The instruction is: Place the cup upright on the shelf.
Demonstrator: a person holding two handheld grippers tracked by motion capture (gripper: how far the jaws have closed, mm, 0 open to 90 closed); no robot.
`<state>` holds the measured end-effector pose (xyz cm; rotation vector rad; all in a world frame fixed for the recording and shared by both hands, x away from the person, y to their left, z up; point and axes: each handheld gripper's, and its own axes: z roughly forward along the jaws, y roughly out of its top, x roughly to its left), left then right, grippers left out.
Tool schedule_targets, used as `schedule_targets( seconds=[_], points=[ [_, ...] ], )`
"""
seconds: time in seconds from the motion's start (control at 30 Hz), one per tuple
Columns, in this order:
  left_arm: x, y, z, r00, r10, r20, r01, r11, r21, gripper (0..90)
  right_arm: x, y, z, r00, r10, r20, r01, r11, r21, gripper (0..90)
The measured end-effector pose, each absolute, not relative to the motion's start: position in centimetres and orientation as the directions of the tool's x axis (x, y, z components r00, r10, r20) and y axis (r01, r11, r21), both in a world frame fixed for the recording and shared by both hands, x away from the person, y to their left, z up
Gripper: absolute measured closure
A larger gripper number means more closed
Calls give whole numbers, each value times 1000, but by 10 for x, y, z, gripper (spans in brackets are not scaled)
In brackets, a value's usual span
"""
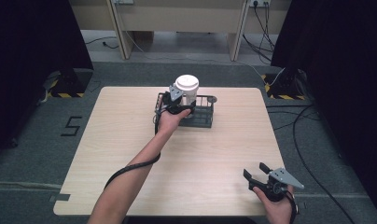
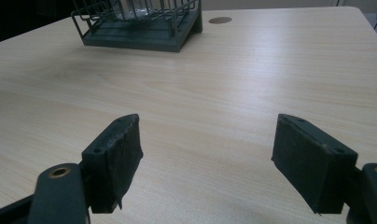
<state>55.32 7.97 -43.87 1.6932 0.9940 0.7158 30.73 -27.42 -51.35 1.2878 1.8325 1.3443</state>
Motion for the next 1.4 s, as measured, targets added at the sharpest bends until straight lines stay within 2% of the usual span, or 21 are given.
schedule_targets(
  seconds=[1.4],
  points=[
    [491,129,-439,516,856,29,227,-169,959,146,307,-274,-513,-401,908,122,389,49,920,243]
  ],
)
